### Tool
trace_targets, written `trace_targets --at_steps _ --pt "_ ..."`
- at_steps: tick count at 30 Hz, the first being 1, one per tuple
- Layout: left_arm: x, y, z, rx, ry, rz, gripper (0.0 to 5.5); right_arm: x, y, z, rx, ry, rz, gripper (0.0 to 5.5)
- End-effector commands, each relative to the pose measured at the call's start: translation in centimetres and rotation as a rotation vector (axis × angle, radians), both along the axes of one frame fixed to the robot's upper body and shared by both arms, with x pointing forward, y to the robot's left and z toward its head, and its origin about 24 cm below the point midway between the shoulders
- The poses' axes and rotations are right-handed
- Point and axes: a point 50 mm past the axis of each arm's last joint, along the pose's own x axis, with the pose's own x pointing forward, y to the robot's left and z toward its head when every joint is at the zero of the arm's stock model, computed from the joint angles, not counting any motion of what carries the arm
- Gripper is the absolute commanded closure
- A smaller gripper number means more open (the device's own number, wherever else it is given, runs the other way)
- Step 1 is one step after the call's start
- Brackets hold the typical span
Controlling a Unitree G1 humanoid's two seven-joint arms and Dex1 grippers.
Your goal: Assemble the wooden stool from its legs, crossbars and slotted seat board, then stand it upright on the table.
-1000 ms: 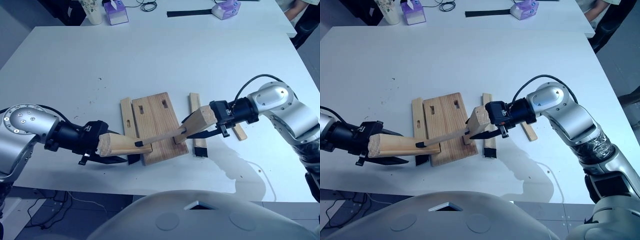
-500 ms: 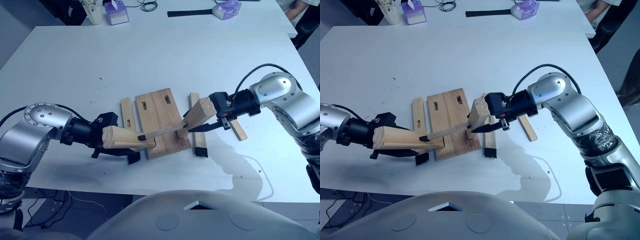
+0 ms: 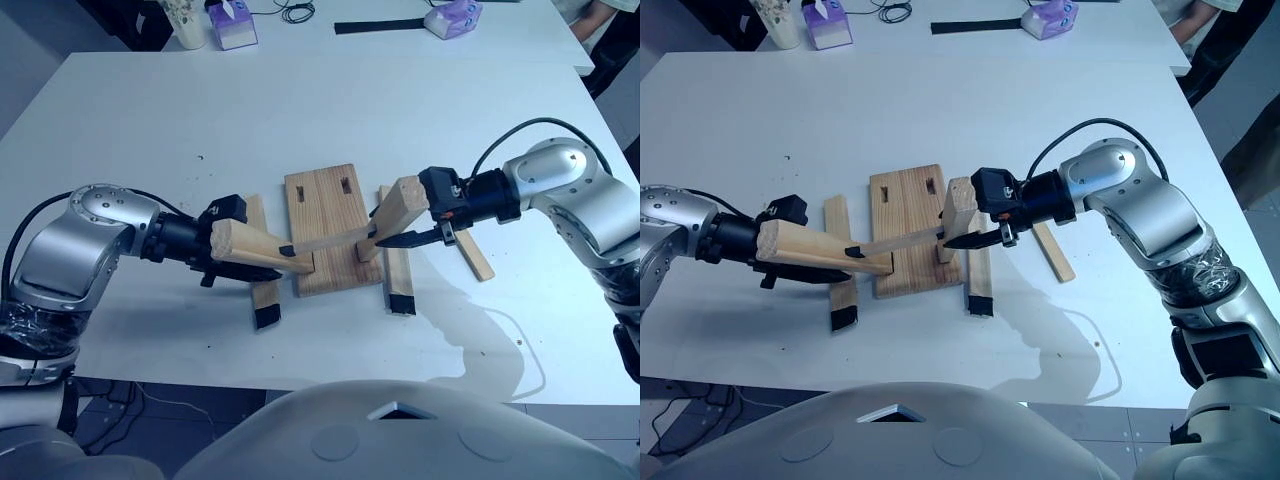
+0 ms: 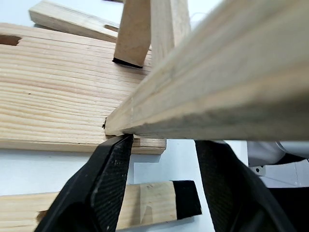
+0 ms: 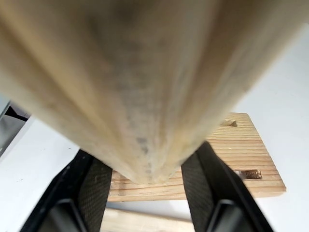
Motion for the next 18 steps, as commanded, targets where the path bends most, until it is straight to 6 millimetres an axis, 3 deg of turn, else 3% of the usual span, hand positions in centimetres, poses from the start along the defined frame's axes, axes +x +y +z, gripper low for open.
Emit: trace_targets --at_steps 1,8,18 --pt "1.2 -6.4 3.3 -0.261 -0.307 -0.170 3.12 -3.6 3.8 -6.0 -0.032 0.268 0.063 3.49" --pt "2.1 -3.7 2.0 -0.189 -0.349 -0.024 3.12 -1.9 0.1 -4.7 0.023 0.217 -0.129 3.49" --pt "1.8 -0.6 1.4 -0.123 -0.305 -0.044 3.12 -1.7 -1.5 -4.5 0.012 0.211 -0.139 3.49"
